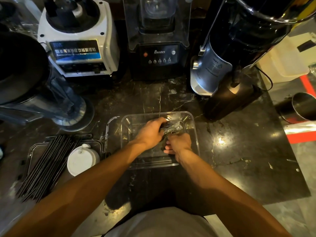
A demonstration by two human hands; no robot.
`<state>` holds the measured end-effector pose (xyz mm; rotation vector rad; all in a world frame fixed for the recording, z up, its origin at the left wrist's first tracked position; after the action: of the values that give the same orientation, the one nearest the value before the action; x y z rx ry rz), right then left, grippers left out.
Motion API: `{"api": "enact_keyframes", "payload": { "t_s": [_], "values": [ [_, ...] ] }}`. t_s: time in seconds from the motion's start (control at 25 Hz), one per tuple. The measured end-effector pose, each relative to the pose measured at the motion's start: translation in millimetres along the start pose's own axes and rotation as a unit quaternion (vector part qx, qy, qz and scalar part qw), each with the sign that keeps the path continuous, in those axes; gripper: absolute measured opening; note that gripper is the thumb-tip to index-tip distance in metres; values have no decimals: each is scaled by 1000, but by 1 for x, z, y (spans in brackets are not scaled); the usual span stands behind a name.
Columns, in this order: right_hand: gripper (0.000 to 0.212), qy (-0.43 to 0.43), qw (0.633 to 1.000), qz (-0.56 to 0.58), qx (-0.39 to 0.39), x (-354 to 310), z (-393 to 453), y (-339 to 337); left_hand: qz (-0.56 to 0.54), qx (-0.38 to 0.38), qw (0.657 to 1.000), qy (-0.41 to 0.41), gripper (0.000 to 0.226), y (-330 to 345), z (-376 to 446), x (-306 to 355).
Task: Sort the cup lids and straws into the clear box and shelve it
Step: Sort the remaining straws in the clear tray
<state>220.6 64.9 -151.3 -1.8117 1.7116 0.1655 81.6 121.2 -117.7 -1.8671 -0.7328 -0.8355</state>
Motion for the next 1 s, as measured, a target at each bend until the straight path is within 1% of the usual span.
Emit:
{"api": "enact_keyframes", "payload": {
  "t_s": [0.08, 0.12, 0.16, 0.2, 0.24, 0.28, 0.32, 0.36, 0.4, 0.48, 0.52, 0.56, 0.6, 0.64, 0.68, 0.76, 0.8, 0.84, 0.88, 0.92, 0.96, 1.0],
  "values": [
    [9, -23, 1000, -20, 8, -3, -3, -4, 28, 4, 1000, 12, 43, 1, -2, -2],
    [8, -79, 993, -79, 27, -13, -6, -9, 35, 7, 999, 7, 43, 0, -3, -3],
    [10, -167, 965, -193, 51, -29, -13, -11, 31, 14, 999, -1, 42, -1, -5, -4],
    [17, -251, 909, -326, 67, -43, -22, -8, 16, 25, 999, -11, 38, -4, -6, -5],
    [29, -310, 838, -443, 73, -51, -30, 0, -4, 37, 999, -25, 33, -7, -6, -6],
    [42, -331, 786, -518, 69, -53, -33, 6, -25, 47, 998, -43, 29, -10, -7, -8],
    [50, -332, 746, -574, 62, -52, -32, 11, -44, 51, 996, -65, 25, -13, -8, -12],
    [52, -336, 719, -605, 62, -53, -33, 14, -61, 49, 993, -88, 23, -15, -10, -15],
    [48, -339, 692, -635, 61, -54, -34, 17, -71, 42, 991, -108, 23, -16, -13, -18],
    [32, -346, 645, -680, 53, -56, -37, 21, -64, 24, 990, -122, 24, -17, -16, -18],
    [26, -342, 635, -691, 43, -56, -37, 22, -59, 15, 991, -119, 24, -17, -17, -17],
    [20, -336, 640, -690, 31, -57, -38, 20, -60, 10, 992, -113, 23, -17, -17, -14],
    [15, -328, 663, -672, 15, -57, -40, 18, -63, 9, 992, -107, 23, -18, -16, -11],
    [11, -319, 698, -641, -6, -57, -42, 14, -70, 12, 992, -103, 24, -20, -16, -8],
    [11, -299, 747, -594, -33, -55, -42, 10, -73, 16, 992, -100, 24, -23, -17, -4],
    [17, -232, 842, -477, -94, -44, -43, 2, -65, 24, 995, -77, 23, -33, -19, 6],
    [14, -190, 886, -407, -117, -38, -43, -3, -59, 25, 996, -65, 23, -38, -20, 11],
    [13, -142, 928, -314, -138, -31, -41, -7, -56, 22, 997, -57, 22, -44, -21, 15],
    [17, -91, 963, -196, -160, -25, -38, -7, -59, 19, 997, -51, 21, -49, -22, 19],
    [17, -45, 981, -71, -178, -19, -38, -5, -62, 17, 997, -45, 20, -53, -21, 23],
    [12, -10, 982, 35, -186, -15, -36, -2, -59, 16, 997, -36, 21, -54, -20, 27],
    [8, 18, 976, 116, -186, -10, -35, 2, -49, 13, 998, -24, 23, -51, -17, 32]
  ]
}}
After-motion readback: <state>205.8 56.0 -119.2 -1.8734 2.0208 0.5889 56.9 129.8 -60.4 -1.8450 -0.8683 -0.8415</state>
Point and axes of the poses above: each hand's wrist, its own z-axis towards the middle knuckle, its own y-axis out of the palm, x = y × z, the point moved 9 cm from there along z, towards the middle knuckle, and after that the axes turned 7 degrees about -z, right-handed, at the moved point
